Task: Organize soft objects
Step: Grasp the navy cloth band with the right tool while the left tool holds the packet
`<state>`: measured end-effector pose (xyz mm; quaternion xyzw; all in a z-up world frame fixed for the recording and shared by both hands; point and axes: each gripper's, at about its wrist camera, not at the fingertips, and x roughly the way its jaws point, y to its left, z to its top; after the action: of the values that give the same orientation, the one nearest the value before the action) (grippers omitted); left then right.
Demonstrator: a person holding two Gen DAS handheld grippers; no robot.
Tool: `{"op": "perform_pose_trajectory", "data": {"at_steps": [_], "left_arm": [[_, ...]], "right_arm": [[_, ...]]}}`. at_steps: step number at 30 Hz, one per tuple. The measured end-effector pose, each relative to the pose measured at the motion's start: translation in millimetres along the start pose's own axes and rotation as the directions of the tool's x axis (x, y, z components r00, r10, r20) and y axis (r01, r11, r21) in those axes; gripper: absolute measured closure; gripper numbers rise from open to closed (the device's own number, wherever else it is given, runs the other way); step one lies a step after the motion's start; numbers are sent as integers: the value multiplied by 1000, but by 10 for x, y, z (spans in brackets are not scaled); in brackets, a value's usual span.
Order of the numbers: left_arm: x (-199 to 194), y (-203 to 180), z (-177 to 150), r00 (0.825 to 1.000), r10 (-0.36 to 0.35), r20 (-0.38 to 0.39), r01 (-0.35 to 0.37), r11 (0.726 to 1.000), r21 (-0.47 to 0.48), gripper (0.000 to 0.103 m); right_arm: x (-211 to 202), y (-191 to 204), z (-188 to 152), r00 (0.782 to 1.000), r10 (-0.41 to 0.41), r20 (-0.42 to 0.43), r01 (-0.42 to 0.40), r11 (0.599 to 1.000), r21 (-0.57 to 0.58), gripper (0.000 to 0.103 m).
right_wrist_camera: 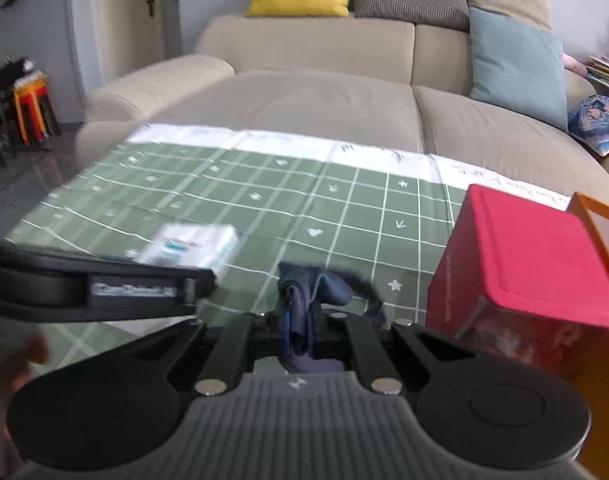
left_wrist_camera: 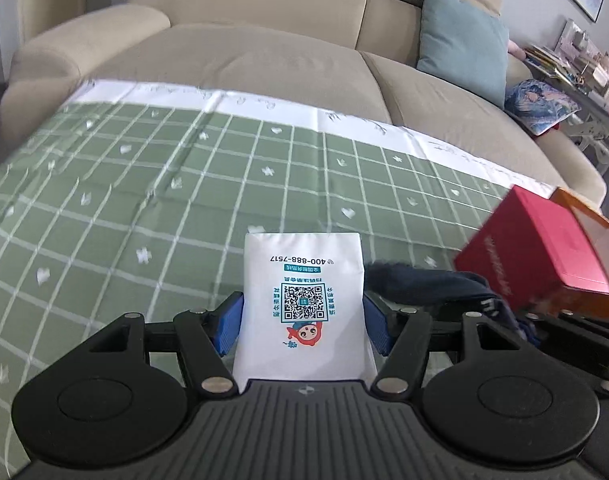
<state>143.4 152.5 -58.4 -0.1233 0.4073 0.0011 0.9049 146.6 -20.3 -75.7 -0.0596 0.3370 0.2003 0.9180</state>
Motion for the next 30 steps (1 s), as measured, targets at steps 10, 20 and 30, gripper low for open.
{"op": "perform_pose_trajectory", "data": {"at_steps": [10, 20, 30], "left_arm": [[-58, -263, -225, 998, -15, -64, 17, 999, 31, 31], [110, -81, -264, 995, 50, -83, -51, 999, -4, 31], [260, 151, -201, 993, 72, -93, -79, 994, -74, 31]], "right_arm": [[54, -492, -329, 995, -38, -91, 51, 987, 149, 98], [386, -412, -293, 998, -30, -55, 41, 979, 200, 33], [661, -304, -347, 995, -12, -104, 36, 970, 240, 23]]}}
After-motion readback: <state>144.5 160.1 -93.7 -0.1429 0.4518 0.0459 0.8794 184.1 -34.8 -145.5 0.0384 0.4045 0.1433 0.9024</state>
